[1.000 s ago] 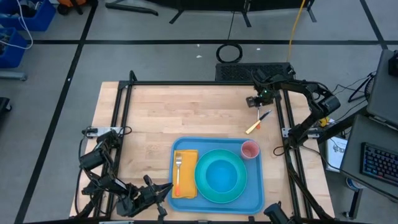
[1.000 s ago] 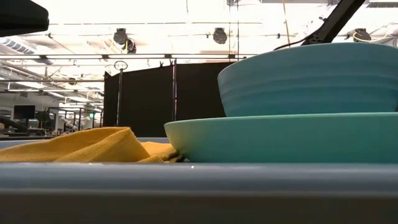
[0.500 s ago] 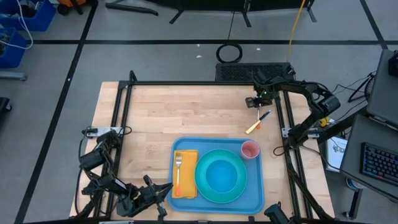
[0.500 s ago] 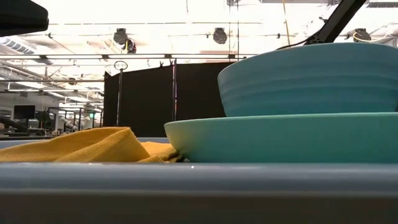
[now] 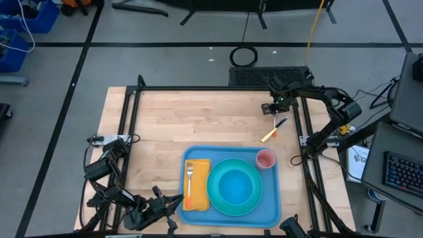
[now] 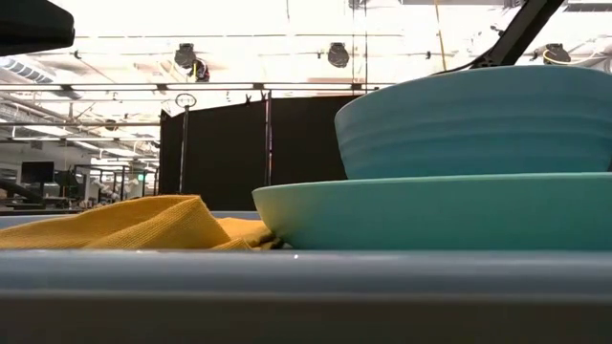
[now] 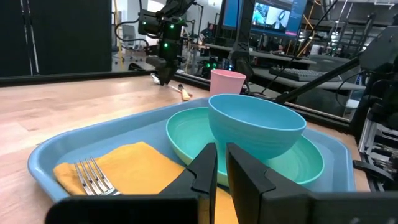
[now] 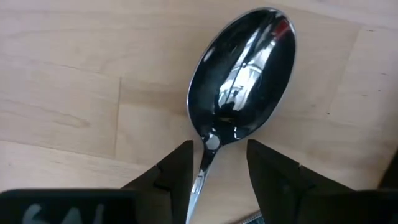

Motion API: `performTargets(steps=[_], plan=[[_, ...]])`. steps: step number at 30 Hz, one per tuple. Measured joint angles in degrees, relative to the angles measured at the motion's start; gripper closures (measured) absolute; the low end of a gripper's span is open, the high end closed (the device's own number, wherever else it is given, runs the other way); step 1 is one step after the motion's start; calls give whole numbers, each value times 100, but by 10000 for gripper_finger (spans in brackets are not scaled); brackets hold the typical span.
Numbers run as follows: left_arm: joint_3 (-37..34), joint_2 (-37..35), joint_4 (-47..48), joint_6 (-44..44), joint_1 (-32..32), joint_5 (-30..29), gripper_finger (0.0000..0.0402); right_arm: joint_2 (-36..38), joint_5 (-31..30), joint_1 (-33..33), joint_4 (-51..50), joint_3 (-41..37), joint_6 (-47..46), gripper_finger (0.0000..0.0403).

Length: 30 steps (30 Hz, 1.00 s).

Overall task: Set up tray
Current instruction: Put the spoon beside the fork on top of the napkin

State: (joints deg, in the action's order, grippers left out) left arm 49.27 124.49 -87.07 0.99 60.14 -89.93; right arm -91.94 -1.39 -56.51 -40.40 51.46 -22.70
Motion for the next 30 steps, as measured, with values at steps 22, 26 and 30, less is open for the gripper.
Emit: performTargets(steps=[22,26,30], plan=[[1,-2,0,31,11,0,364,0,5,37,116,-4,229,398],[0,-2,0,39,33,0,364,2,-1,77,304,-7,282,400],[0,-2,0,39,36,0,364,52,140,133,446,-11,284,401]])
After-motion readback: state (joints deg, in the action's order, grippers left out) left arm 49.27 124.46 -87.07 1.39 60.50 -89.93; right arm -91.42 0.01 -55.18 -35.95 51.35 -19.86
